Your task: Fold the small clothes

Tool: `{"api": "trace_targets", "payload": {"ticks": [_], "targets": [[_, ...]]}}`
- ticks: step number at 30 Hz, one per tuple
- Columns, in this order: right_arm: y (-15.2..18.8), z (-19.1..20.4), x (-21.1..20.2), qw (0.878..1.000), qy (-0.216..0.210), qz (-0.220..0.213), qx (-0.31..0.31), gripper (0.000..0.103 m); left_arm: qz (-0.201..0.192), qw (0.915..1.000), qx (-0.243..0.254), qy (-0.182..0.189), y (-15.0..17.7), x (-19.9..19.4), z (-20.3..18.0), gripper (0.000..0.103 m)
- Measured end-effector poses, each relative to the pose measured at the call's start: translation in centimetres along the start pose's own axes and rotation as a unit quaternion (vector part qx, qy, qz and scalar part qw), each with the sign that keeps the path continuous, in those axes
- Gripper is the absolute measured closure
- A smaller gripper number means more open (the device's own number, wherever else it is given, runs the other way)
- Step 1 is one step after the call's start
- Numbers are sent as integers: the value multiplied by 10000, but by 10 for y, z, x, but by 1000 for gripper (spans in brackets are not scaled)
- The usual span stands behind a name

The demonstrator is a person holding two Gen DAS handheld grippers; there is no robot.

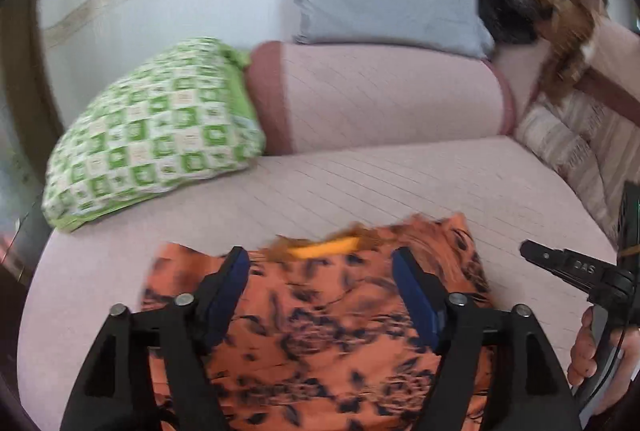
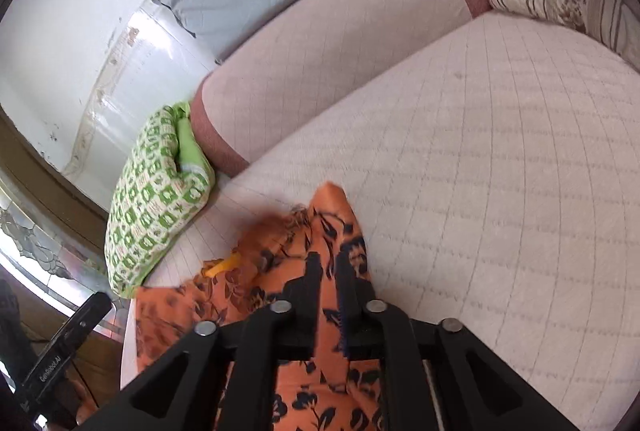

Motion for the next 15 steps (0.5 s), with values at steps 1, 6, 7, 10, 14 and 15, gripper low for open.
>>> {"api": "trace_targets", "payload": {"ticks": [1, 6, 7, 10, 14, 15], "targets": [[-1, 3, 1, 10000, -67, 28, -19, 66, -46, 9997, -239, -7, 0, -5, 15, 20], [3, 14, 11, 9969, -689, 296, 231, 26, 274, 9824, -1714, -697, 31, 2, 114, 16], [7, 16, 16, 9946, -880, 425, 336, 26, 476, 9772, -1829, -963, 42, 9, 127, 16], [15, 20, 37, 9896, -1088, 764, 546, 31, 896, 9640, -1999, -1506, 69, 32, 155, 16], [17, 19, 65, 9889, -965, 950, 607, 45, 1414, 9536, -2081, -1651, 98, 60, 177, 16], [18, 17, 71, 9884, -927, 987, 683, 46, 1479, 9520, -2047, -1729, 101, 64, 180, 16]]}}
Point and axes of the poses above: each gripper's, at about its wrist camera, not at the fingertips, and x roughly the way its jaws point, z to its left, y to its underside, the point moved 6 cm from there along x, roughly the way its jaws point, and after that the axes turned 2 degrees about z, right-handed, at the moved point
